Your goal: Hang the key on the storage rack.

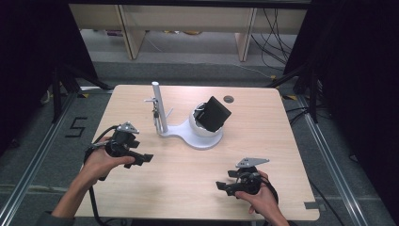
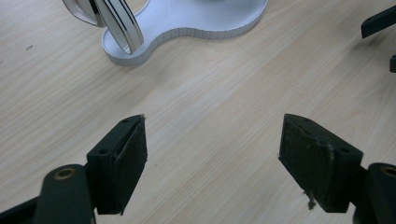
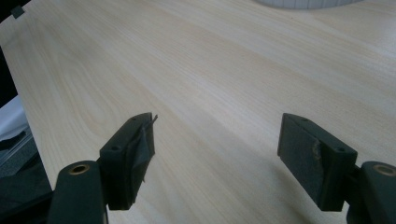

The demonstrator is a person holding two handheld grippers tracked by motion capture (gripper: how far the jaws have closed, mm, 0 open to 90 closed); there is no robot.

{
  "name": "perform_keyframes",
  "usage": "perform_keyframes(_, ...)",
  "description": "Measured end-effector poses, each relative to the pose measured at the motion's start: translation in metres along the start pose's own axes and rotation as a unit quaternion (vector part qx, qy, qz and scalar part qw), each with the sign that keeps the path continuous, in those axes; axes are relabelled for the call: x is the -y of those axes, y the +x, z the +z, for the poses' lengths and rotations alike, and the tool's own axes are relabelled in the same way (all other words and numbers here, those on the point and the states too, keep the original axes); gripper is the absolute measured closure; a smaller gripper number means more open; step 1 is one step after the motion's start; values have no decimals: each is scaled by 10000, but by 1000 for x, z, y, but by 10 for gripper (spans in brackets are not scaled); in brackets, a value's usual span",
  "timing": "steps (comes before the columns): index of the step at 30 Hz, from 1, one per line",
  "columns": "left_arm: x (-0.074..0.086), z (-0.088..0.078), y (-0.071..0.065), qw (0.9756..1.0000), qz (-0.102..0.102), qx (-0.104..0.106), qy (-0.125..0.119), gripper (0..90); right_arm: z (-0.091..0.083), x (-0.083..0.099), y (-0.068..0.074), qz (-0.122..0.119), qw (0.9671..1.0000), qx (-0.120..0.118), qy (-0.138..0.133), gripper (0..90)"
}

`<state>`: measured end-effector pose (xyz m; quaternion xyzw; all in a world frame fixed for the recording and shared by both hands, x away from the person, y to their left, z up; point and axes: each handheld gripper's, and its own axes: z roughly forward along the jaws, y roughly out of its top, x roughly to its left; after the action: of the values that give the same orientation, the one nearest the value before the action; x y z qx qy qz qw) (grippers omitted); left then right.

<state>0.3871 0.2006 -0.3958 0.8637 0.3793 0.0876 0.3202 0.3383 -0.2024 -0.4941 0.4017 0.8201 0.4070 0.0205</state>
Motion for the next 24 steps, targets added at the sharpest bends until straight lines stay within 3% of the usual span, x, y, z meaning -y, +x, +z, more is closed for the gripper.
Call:
perform_keyframes(2,5,2,-3,10000,7,5,-14,230,0,0,2,113,9999,-21,24,284)
perform_keyframes(7,14,6,-8,9999,12,51,-139,226,2,-1,1,-22,10000,-91,-34,284)
perform_keyframes(9,17,8,-10,9998,45,42,-178,225,2,-1,1,-98,9999,14,-24,284)
perform_keyframes(12,20,10,-12,9998,-1,49,-216,223,2,-1,1,-98,9999,14,-26,284)
perform_keyframes(13,23,11,-14,9996,42,63,-264,223,1,-1,3,109,9999,-24,18,284)
perform_keyframes(14,24,12,-16,9997,50,63,-247,223,2,-1,2,5,10000,-19,-5,284)
perform_keyframes(17,28,15,-20,9995,116,64,-292,218,2,-1,2,7,10000,-20,-5,281)
perform_keyframes(24,38,20,-29,9983,178,234,-505,196,2,-1,2,14,10000,-38,29,270)
